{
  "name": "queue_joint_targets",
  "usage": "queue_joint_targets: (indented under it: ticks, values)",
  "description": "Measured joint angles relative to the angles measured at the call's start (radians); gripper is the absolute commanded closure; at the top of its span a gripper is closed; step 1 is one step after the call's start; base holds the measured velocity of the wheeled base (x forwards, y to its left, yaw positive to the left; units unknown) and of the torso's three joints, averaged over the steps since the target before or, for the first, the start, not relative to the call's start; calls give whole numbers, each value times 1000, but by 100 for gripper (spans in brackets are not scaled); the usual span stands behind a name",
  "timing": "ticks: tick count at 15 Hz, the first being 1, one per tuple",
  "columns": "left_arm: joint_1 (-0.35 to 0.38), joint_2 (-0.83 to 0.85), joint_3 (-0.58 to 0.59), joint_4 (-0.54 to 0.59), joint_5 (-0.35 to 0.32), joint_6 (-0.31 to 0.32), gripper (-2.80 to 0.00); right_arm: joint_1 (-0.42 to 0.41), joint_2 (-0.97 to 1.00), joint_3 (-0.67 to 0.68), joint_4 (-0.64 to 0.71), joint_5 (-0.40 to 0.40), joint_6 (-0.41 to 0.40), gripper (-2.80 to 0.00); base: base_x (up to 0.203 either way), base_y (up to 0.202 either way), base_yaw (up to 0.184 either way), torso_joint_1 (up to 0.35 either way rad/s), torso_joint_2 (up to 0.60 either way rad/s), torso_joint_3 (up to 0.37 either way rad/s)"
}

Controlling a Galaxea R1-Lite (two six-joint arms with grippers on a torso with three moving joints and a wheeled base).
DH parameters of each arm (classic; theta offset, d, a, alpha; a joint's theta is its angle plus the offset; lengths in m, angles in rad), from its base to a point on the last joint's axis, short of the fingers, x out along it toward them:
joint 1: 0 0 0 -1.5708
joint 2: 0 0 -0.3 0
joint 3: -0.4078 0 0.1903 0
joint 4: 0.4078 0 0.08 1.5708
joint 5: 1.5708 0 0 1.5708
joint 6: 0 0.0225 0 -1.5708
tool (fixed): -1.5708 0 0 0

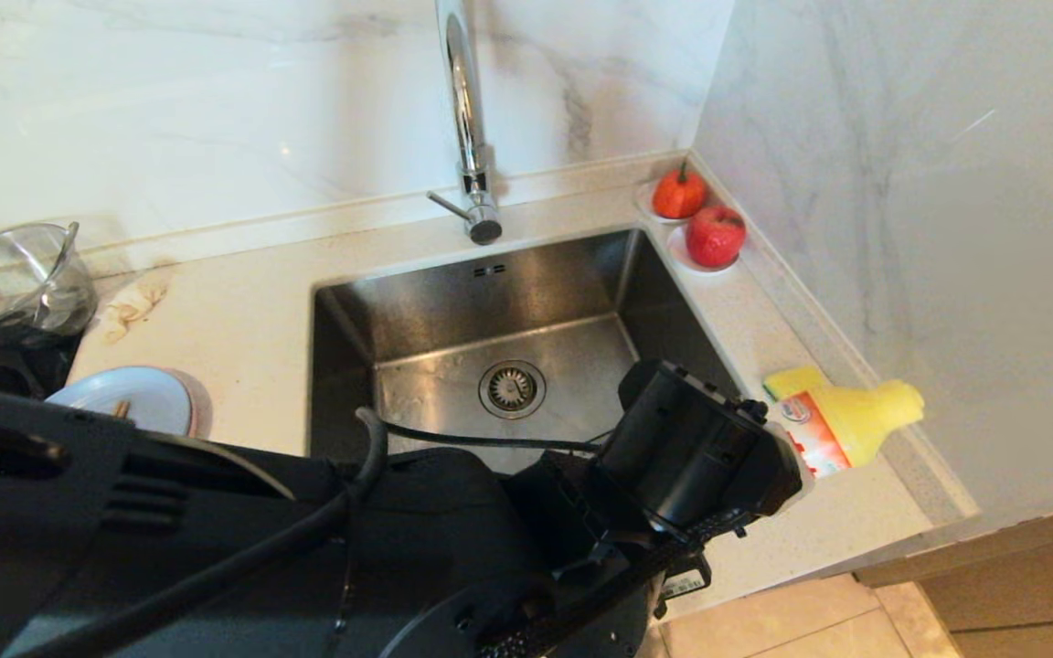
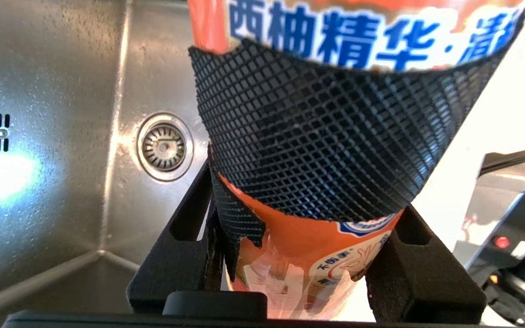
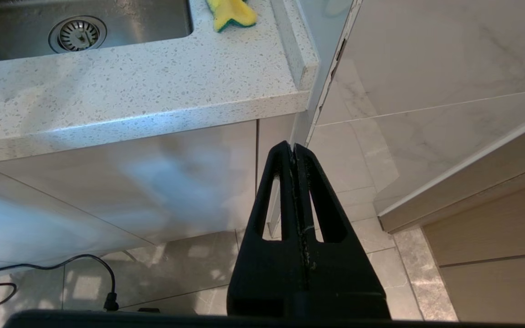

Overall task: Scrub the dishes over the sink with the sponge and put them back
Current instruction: Squeeze it onto the sponge

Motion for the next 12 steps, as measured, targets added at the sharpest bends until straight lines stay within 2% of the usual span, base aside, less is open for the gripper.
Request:
queue_joint_targets:
  ticks: [4, 6, 12]
  values:
    - [1, 32, 16, 0, 38, 17, 0, 0, 0, -1, 0, 0, 0, 0, 0, 0, 0, 0, 0, 0]
    - [7, 54, 18, -5, 84, 60, 0, 0, 0, -1, 0, 0, 0, 0, 0, 0, 0, 0, 0, 0]
    - [10, 124, -22, -3, 93, 78, 0, 0, 0, 0, 0, 0, 0, 0, 0, 0, 0, 0, 0, 0]
